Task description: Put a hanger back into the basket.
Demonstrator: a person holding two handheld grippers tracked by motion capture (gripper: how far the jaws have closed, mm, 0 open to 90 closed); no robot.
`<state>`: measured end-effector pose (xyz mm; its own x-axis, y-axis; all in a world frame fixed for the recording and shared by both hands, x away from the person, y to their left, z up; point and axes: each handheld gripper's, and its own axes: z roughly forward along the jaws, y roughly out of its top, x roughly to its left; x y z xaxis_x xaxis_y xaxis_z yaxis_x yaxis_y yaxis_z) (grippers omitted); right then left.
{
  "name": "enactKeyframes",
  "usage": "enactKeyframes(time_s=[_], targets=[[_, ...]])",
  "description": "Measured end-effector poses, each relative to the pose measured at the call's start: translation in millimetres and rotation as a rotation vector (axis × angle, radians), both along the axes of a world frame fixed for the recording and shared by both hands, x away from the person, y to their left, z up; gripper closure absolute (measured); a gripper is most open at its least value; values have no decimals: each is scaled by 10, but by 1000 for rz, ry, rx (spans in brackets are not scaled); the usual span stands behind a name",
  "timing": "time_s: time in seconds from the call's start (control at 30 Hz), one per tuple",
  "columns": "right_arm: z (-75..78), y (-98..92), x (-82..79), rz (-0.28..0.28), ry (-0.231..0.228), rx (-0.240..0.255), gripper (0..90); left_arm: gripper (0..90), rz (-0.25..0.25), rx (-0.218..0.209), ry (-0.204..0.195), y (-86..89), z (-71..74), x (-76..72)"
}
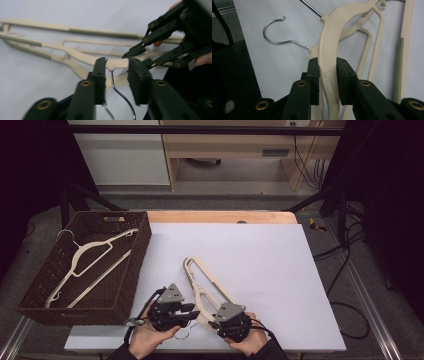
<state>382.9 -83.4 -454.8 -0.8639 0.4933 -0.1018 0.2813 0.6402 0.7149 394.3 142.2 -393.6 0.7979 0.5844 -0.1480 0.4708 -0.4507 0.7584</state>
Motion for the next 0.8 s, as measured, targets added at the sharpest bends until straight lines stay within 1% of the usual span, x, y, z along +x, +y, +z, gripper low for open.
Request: enactKeyframes(time_s=[0.03, 0.07, 0.1, 0.17, 0.2, 0.23, 0.27, 0.33, 0.37, 0.4, 0.43, 0.47, 0.5, 0.53, 0.57, 0.6, 0.7, 0.8], targets=[[3, -5, 1, 0, 0, 4, 748, 588, 8, -10, -31, 41, 42, 1], [8, -10, 1, -5, -3, 14, 749, 540, 15, -26, -53, 78, 73, 4], [18, -21, 3, 1, -3, 13, 750, 494, 21, -38, -66, 110, 96, 7], [35, -36, 4, -9, -6, 25, 753, 420, 38, -72, -96, 199, 157, 21], [35, -36, 4, -9, -6, 25, 753, 383, 38, -72, -96, 199, 157, 21], [60, -64, 7, -18, -8, 24, 757, 355, 50, -98, -115, 254, 195, 23], [60, -64, 7, -18, -8, 24, 757, 355, 57, -113, -137, 302, 226, 26], [75, -95, 20, -25, -13, 34, 763, 305, 77, -135, -169, 392, 285, 26], [97, -131, 29, -40, -15, 37, 768, 257, 90, -153, -187, 463, 321, 30], [97, -131, 29, -40, -15, 37, 768, 236, 90, -153, -187, 463, 321, 30], [126, -169, 35, -48, -17, 44, 771, 222, 107, -152, -211, 535, 339, 37], [134, -178, 39, -50, -22, 48, 773, 209, 107, -152, -211, 535, 339, 37], [144, -189, 39, -56, -22, 55, 775, 189, 125, -149, -226, 577, 333, 47], [144, -189, 39, -56, -22, 55, 775, 166, 125, -149, -226, 577, 333, 47], [156, -205, 43, -59, -29, 55, 777, 166, 133, -140, -233, 600, 325, 52], [179, -237, 51, -68, -40, 60, 782, 131, 139, -134, -238, 618, 301, 54], [207, -277, 59, -85, -49, 56, 788, 107, 141, -122, -242, 637, 271, 52], [256, -346, 75, -99, -65, 73, 797, 95, 136, -106, -252, 649, 209, 34]])
